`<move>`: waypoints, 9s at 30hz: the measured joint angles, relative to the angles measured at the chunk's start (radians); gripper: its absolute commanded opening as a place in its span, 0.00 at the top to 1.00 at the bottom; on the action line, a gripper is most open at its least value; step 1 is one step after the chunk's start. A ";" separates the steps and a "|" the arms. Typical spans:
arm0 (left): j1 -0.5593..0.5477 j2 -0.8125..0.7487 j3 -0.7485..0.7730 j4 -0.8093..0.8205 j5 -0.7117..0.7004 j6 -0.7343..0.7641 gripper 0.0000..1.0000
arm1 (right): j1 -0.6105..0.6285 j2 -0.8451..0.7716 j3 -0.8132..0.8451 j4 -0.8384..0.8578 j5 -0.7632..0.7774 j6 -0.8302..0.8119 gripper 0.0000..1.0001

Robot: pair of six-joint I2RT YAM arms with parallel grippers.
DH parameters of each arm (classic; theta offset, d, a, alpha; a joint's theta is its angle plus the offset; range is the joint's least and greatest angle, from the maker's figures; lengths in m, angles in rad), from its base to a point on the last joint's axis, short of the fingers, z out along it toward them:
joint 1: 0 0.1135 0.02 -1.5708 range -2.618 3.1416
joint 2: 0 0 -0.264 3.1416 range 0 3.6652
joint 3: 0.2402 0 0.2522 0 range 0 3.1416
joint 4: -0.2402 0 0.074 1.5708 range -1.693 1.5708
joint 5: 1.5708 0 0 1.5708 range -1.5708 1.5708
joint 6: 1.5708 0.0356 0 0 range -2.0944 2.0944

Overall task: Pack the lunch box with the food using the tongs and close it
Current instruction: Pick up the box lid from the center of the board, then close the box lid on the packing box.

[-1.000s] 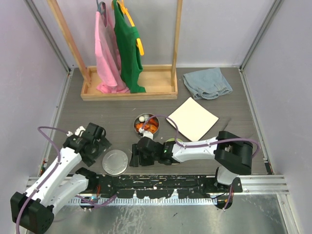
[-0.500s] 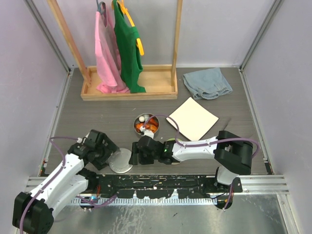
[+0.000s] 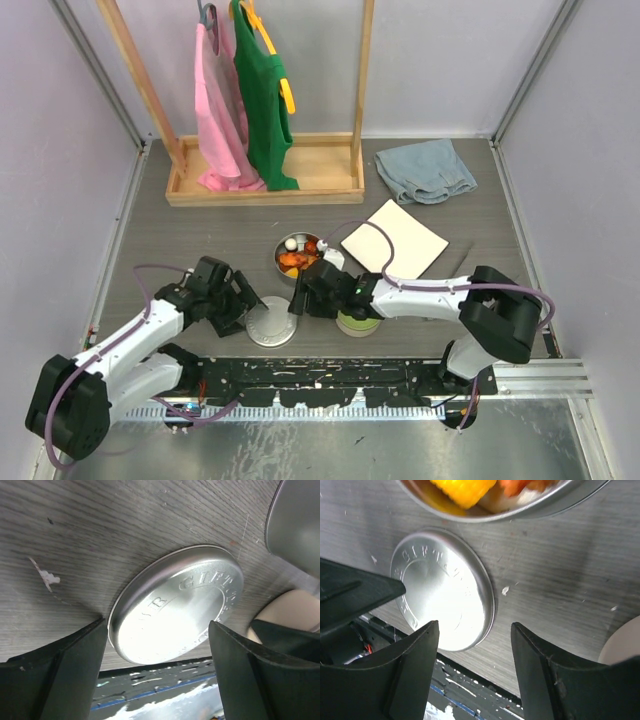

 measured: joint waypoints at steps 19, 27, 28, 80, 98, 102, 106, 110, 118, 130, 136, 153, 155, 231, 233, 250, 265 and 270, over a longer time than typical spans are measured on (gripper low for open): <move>0.000 0.021 0.002 -0.012 0.002 0.288 0.51 | 0.010 0.159 0.059 0.079 -0.062 -0.032 0.51; 0.003 0.065 0.018 -0.024 0.008 0.339 0.63 | 0.014 0.161 0.058 0.080 -0.048 -0.029 0.57; 0.003 0.067 0.019 -0.025 0.010 0.345 0.65 | 0.013 0.160 0.053 0.084 -0.047 -0.028 0.58; 0.005 -0.067 0.209 -0.254 -0.042 0.326 0.75 | 0.009 0.014 0.108 -0.075 -0.008 -0.027 0.70; 0.006 -0.068 0.307 -0.291 -0.070 0.327 0.75 | 0.007 -0.025 0.160 -0.138 0.038 -0.036 0.69; 0.008 -0.036 0.333 -0.289 -0.072 0.327 0.75 | -0.004 -0.027 0.169 -0.146 0.046 -0.044 0.69; 0.008 0.005 0.362 -0.280 -0.072 0.327 0.75 | -0.018 -0.029 0.184 -0.165 0.056 -0.057 0.69; 0.008 0.073 0.406 -0.249 -0.070 0.328 0.75 | -0.054 -0.039 0.185 -0.171 0.055 -0.060 0.68; 0.010 0.328 0.555 -0.133 -0.053 0.339 0.75 | -0.194 -0.043 0.197 -0.177 0.031 -0.087 0.68; 0.000 0.702 0.745 0.047 0.069 0.371 0.76 | -0.341 0.043 0.259 -0.090 -0.090 -0.115 0.68; -0.005 0.704 0.738 0.085 0.109 0.371 0.75 | -0.349 0.060 0.259 -0.066 -0.127 -0.116 0.63; -0.007 0.701 0.710 0.146 0.150 0.367 0.75 | -0.351 0.116 0.395 -0.209 -0.055 -0.250 0.49; -0.010 0.700 0.708 0.149 0.157 0.367 0.75 | -0.351 0.120 0.395 -0.233 -0.034 -0.260 0.47; 0.043 0.610 0.547 0.202 0.153 0.406 0.51 | -0.460 0.116 0.214 -0.060 -0.274 -0.301 0.39; 0.045 0.610 0.547 0.202 0.156 0.406 0.52 | -0.461 0.121 0.219 -0.061 -0.279 -0.305 0.38; 0.097 0.628 0.519 0.246 0.232 0.404 0.69 | -0.472 0.185 0.283 -0.105 -0.301 -0.339 0.41; 0.138 0.611 0.421 0.366 0.320 0.404 0.84 | -0.451 0.194 0.296 -0.114 -0.269 -0.346 0.52; 0.138 0.496 0.364 0.290 0.257 0.440 0.81 | -0.380 0.192 0.297 -0.100 -0.233 -0.352 0.53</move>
